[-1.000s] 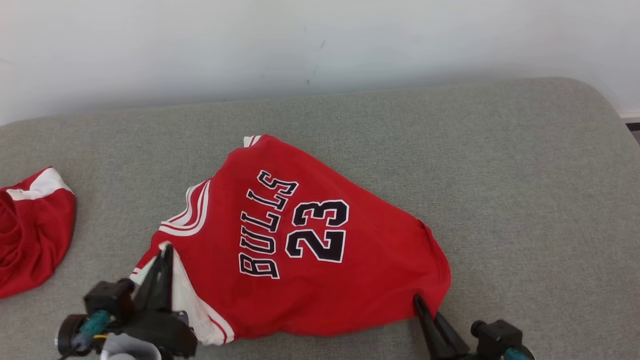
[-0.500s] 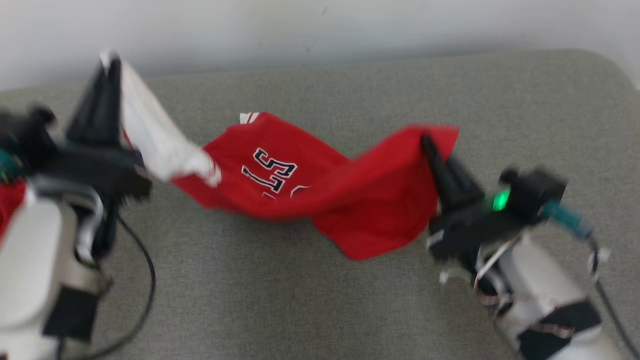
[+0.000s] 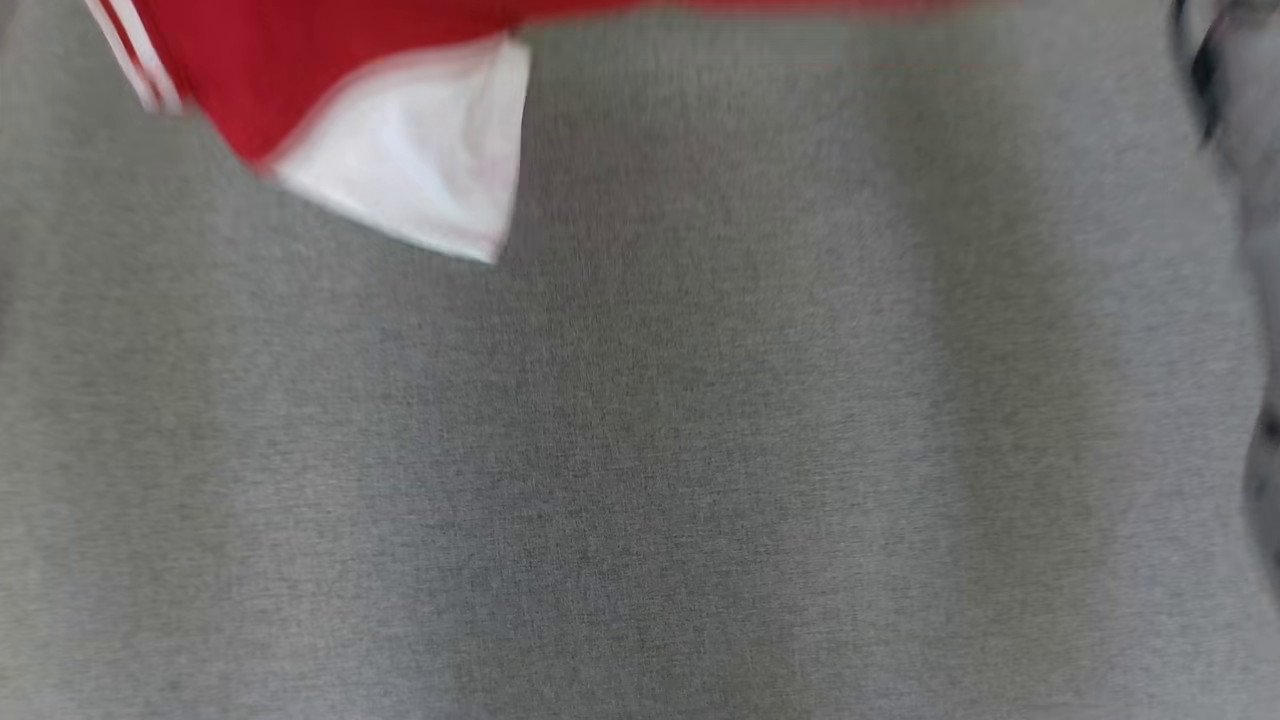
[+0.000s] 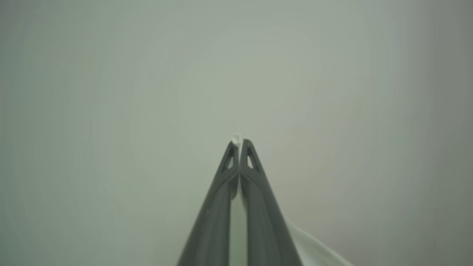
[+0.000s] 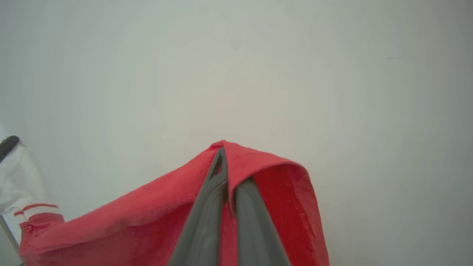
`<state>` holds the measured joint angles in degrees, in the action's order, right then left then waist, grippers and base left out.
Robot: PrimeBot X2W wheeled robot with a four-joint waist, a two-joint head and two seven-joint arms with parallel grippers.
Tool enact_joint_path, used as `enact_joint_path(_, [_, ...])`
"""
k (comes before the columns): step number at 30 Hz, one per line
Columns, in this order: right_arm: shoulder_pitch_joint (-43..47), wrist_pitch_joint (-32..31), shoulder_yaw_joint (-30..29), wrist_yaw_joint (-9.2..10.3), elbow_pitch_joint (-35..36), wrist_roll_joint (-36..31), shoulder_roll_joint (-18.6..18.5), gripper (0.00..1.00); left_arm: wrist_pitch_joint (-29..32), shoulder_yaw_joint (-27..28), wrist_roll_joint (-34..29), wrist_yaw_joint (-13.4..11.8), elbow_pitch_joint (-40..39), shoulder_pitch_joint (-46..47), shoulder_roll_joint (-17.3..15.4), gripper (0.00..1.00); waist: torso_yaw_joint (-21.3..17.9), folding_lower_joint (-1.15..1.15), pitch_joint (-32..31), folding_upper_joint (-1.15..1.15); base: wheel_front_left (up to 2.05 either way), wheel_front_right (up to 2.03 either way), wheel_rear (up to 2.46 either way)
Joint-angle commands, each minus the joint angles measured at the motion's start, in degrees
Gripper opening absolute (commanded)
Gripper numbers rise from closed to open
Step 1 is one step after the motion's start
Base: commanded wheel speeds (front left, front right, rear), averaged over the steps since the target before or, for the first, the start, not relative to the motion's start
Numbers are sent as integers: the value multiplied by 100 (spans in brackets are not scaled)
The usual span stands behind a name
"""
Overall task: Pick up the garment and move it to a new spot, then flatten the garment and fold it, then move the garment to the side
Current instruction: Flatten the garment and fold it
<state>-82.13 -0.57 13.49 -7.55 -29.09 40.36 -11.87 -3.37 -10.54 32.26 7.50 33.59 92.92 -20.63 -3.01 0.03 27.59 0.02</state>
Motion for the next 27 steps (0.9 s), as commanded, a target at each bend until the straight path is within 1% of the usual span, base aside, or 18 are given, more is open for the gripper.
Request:
enact_joint_path(1, [-434,-33,-93,14,-195,37,24,0,-26,-53,-73,-5,173,463,-8,0,-15,-3,631,-2,0,0,0])
enact_joint_path(5, [-1449,-55,-177,14,-851,-179,29,0,-105,-158,-209,-5,741,1490,31,0,-38,-3,776,-2,0,0,0])
enact_joint_path(6, [-1449,-55,-177,14,-851,-179,29,0,-105,-158,-209,-5,741,1490,31,0,-38,-3,776,-2,0,0,0])
enact_joint_path(9, [-2060,-27,-186,14,-1324,-432,-49,0,-145,-284,-316,-5,1170,2101,66,0,-27,-3,852,-2,0,0,0])
enact_joint_path(15, [-2984,75,-244,14,-2165,-803,-157,0,-257,-399,-370,-11,1936,3017,275,0,30,-3,1015,-2,0,0,0])
enact_joint_path(19, [-3318,199,-195,14,-2563,-921,-159,0,-428,-476,-367,-10,2323,3286,372,0,16,-3,1110,-2,0,0,0])
enact_joint_path(23, [-3434,334,-90,14,-2877,-984,-155,0,-530,-593,-278,-8,2609,3388,455,0,12,-3,1196,-2,0,0,0])
enact_joint_path(27, [-3442,443,21,14,-3062,-974,-105,0,-679,-675,-130,-7,2760,3311,421,0,6,-3,1284,-2,0,0,0])
